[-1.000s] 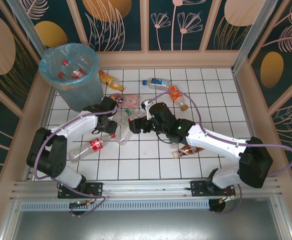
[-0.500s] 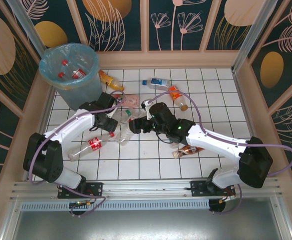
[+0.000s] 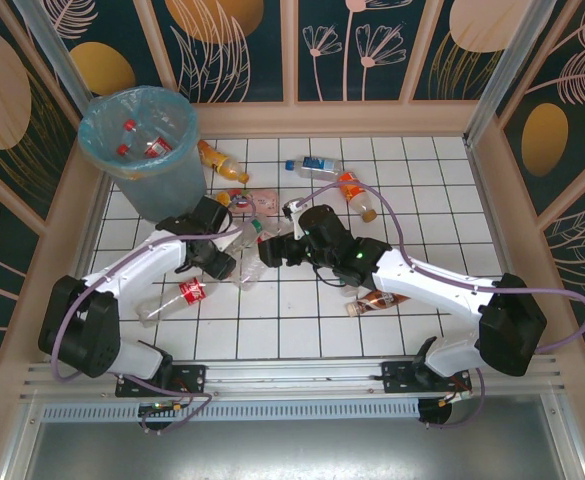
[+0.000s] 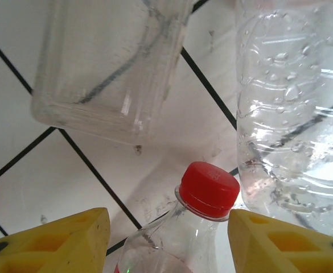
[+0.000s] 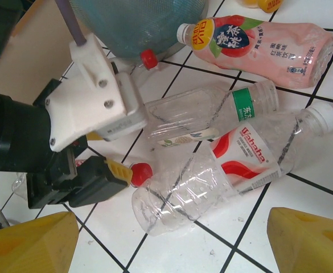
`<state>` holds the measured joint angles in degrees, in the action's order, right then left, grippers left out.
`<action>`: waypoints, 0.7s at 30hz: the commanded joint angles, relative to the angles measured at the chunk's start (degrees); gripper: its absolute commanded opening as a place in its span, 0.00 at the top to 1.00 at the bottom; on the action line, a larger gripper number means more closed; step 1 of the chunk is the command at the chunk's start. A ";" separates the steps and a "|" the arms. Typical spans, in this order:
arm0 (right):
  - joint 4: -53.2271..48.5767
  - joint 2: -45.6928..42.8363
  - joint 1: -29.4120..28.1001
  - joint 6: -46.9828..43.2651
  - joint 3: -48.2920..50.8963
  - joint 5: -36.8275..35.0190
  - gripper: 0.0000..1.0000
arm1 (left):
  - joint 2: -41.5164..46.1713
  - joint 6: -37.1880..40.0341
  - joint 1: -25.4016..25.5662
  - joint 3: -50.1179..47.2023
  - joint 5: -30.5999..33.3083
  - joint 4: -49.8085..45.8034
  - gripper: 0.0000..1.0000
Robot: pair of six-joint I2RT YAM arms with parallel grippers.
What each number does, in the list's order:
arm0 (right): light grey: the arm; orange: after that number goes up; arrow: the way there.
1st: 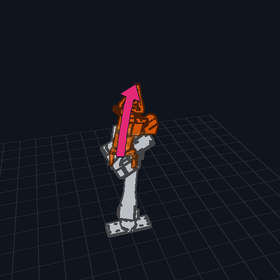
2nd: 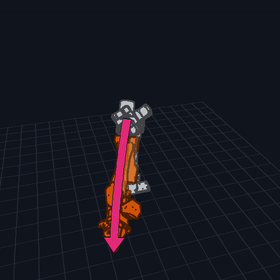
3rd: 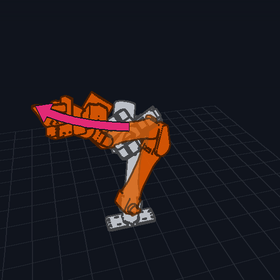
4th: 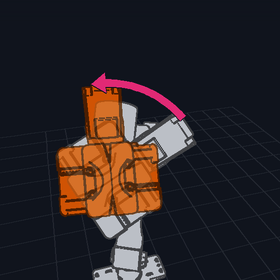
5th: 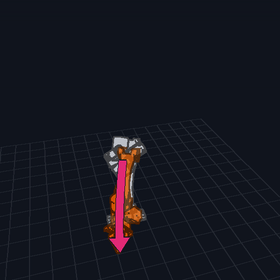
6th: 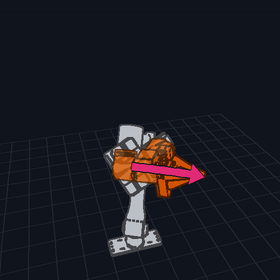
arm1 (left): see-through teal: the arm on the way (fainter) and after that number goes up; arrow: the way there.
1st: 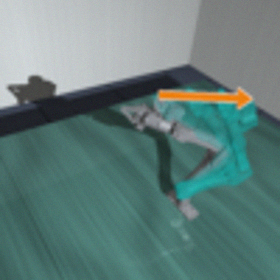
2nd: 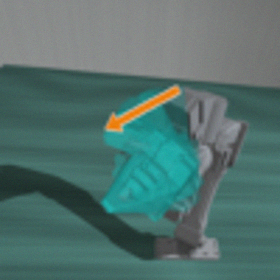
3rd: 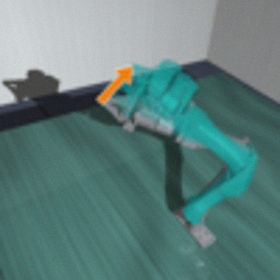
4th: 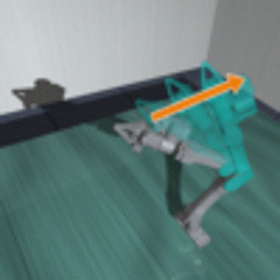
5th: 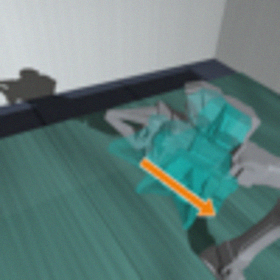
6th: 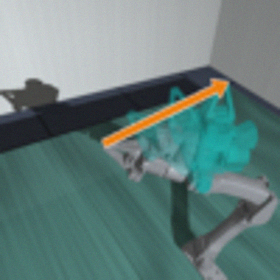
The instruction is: Put the plastic bottles in the bin
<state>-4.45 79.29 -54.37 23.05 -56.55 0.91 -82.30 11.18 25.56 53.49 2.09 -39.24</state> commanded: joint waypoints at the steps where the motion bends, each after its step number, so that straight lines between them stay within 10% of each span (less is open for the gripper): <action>1: 1.72 0.21 0.05 0.24 0.13 -0.90 0.14 | -1.16 1.85 0.45 -0.97 0.45 1.52 0.43; 21: 1.19 0.96 0.05 0.24 0.12 -1.26 0.14 | -7.50 0.47 1.42 -1.21 3.82 2.59 0.41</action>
<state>-4.47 79.79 -54.37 23.05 -56.55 0.91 -88.20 11.75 26.70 52.21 4.43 -35.35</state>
